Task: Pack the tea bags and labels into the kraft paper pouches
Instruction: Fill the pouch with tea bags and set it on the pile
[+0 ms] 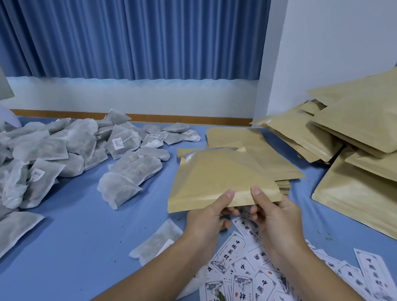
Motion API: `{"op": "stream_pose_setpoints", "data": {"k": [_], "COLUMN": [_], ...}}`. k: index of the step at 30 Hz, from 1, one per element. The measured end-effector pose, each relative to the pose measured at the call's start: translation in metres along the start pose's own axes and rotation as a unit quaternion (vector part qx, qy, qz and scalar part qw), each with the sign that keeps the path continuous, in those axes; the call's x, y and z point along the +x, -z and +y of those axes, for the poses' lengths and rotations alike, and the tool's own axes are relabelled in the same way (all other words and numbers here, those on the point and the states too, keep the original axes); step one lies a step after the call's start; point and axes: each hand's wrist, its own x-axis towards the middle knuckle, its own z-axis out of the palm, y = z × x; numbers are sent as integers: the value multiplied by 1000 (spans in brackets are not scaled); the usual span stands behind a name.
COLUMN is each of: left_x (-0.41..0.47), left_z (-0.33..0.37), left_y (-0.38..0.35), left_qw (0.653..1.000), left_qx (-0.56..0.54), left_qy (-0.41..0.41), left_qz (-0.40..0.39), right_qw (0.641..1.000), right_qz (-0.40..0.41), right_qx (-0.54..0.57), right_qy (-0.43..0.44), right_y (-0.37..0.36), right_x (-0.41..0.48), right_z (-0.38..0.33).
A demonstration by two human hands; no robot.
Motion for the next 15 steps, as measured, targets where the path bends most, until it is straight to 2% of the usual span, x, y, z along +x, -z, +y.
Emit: {"op": "stream_pose_setpoints", "data": {"k": [4, 10, 15], "left_x": [-1, 0, 1], "left_z": [-2, -1, -3], "left_y": [1, 4, 5], "left_qw": [1000, 998, 998], "left_qx": [22, 63, 60], "left_qy": [-13, 15, -14], "left_qz": [-3, 8, 6], "right_qw": [997, 998, 995], "right_qz": [-39, -35, -71], "right_qx": [32, 3, 26], "right_qy": [-53, -45, -63], "right_y": [-3, -2, -3], "right_x": [-4, -2, -3], "right_z": [1, 4, 4]}}
